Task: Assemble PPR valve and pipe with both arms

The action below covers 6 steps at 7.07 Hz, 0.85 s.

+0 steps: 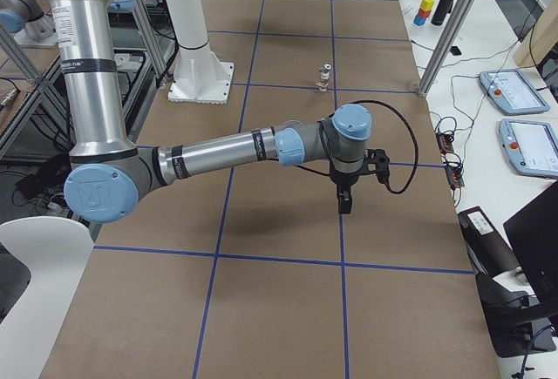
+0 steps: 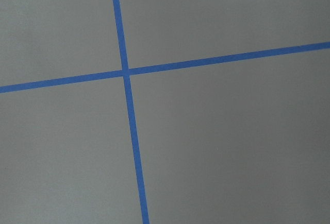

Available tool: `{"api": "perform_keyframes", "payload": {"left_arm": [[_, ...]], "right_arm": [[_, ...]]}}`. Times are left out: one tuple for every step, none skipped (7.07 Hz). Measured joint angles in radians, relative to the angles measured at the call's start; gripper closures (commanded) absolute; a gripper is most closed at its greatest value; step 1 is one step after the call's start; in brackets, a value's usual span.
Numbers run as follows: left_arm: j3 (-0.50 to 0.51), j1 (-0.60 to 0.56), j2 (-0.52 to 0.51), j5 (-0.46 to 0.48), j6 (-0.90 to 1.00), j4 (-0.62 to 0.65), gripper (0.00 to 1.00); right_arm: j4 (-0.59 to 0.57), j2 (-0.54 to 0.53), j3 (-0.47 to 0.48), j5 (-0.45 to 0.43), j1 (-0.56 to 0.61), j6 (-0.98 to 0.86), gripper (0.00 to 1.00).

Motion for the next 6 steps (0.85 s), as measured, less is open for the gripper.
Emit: {"api": "perform_keyframes", "payload": {"left_arm": [[-0.006, 0.0, -0.002, 0.0, 0.0, 0.0, 0.01], [-0.015, 0.0, -0.005, 0.001, 0.0, 0.0, 0.01], [-0.02, 0.0, -0.005, 0.001, 0.0, 0.0, 0.01], [-0.021, 0.0, -0.005, 0.001, 0.0, 0.0, 0.01], [-0.022, 0.0, -0.004, 0.001, 0.001, 0.0, 0.01], [-0.022, 0.0, -0.003, 0.001, 0.002, 0.0, 0.01]], "right_arm": [[0.0, 0.0, 0.0, 0.001, 0.0, 0.001, 0.0], [0.0, 0.0, 0.0, 0.001, 0.0, 0.001, 0.0], [0.0, 0.0, 0.001, 0.001, 0.0, 0.002, 0.0], [0.0, 0.0, 0.001, 0.001, 0.0, 0.002, 0.0], [0.0, 0.0, 0.001, 0.002, 0.0, 0.002, 0.0], [0.0, 0.0, 0.001, 0.001, 0.0, 0.002, 0.0]]}}
